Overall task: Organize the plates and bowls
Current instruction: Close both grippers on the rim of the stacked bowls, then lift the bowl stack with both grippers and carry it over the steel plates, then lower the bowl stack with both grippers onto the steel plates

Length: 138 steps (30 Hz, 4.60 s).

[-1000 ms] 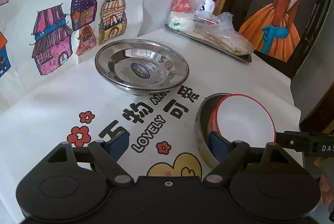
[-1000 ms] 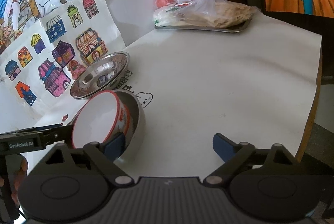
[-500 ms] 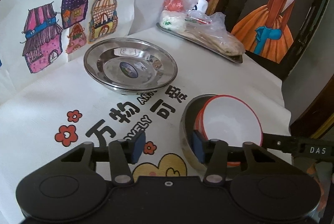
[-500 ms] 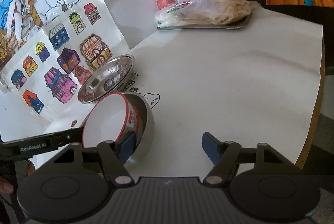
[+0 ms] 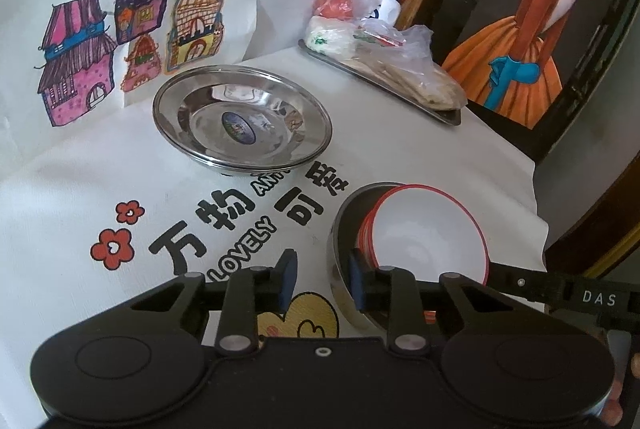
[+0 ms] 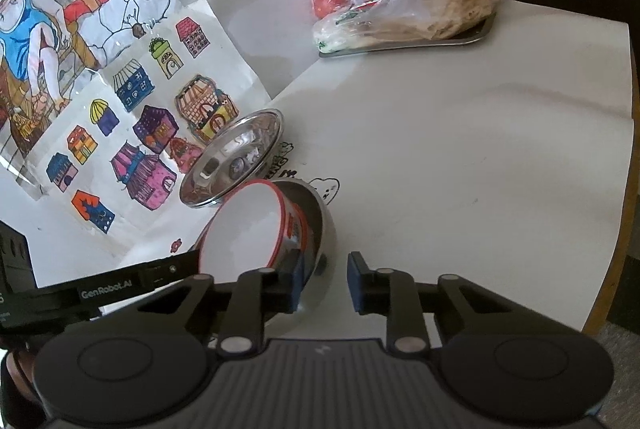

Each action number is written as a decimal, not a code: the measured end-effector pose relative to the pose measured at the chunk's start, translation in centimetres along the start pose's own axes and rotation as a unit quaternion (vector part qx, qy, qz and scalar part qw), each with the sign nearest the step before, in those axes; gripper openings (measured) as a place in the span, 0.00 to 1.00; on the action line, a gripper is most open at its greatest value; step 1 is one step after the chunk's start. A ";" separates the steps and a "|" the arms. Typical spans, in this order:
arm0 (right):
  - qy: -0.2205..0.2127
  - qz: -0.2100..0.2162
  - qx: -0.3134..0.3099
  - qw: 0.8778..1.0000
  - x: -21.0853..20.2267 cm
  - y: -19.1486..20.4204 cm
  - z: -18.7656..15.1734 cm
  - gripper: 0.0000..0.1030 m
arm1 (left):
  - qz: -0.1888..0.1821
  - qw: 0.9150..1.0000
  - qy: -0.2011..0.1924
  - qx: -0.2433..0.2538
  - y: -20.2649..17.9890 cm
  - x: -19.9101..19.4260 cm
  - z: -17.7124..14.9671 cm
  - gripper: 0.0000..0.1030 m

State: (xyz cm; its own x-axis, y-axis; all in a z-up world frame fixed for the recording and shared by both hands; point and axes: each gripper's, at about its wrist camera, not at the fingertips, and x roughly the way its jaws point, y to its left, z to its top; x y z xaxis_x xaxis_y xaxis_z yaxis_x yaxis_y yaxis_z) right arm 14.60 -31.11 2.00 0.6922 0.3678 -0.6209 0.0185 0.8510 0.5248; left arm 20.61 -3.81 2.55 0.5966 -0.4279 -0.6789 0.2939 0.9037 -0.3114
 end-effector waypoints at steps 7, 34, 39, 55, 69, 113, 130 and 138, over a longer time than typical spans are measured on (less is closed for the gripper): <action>-0.017 0.003 0.033 0.999 0.0 -0.1 -0.7 0.22 | 0.007 1.000 -0.008 0.001 -0.5 0.3 -0.2 0.19; -0.079 -0.102 -0.003 0.992 1.0 3.5 -2.1 0.14 | 0.063 0.997 -0.033 0.016 -3.0 0.4 -1.0 0.09; -0.092 -0.107 0.000 0.990 1.2 3.6 -2.4 0.12 | 0.067 0.997 -0.038 0.015 -3.2 0.3 -1.2 0.09; -0.096 -0.095 0.023 0.991 0.9 2.8 -1.6 0.11 | 0.056 0.998 -0.028 -0.017 -2.8 0.6 -0.7 0.07; -0.098 -0.082 0.016 0.992 1.7 3.2 0.6 0.11 | 0.056 0.997 -0.043 -0.029 -2.9 0.8 1.0 0.07; -0.086 -0.034 -0.054 0.994 8.0 9.6 7.0 0.12 | 0.112 0.987 -0.090 -0.072 2.5 0.5 7.4 0.06; -0.080 -0.021 -0.062 0.995 10.8 11.1 8.6 0.12 | 0.134 0.982 -0.103 -0.084 4.5 1.0 9.4 0.06; -0.071 -0.019 -0.061 0.995 12.6 10.9 9.1 0.12 | 0.142 0.981 -0.098 -0.089 5.3 2.1 9.8 0.06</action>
State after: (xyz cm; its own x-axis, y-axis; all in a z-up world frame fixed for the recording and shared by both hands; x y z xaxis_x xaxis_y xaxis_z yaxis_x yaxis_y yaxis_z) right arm 30.09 -20.60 5.18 0.7875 0.2860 -0.5459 -0.0356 0.9054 0.4230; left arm 30.72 -0.06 5.94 0.7723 -0.1365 -0.6204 -0.0304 0.9676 -0.2507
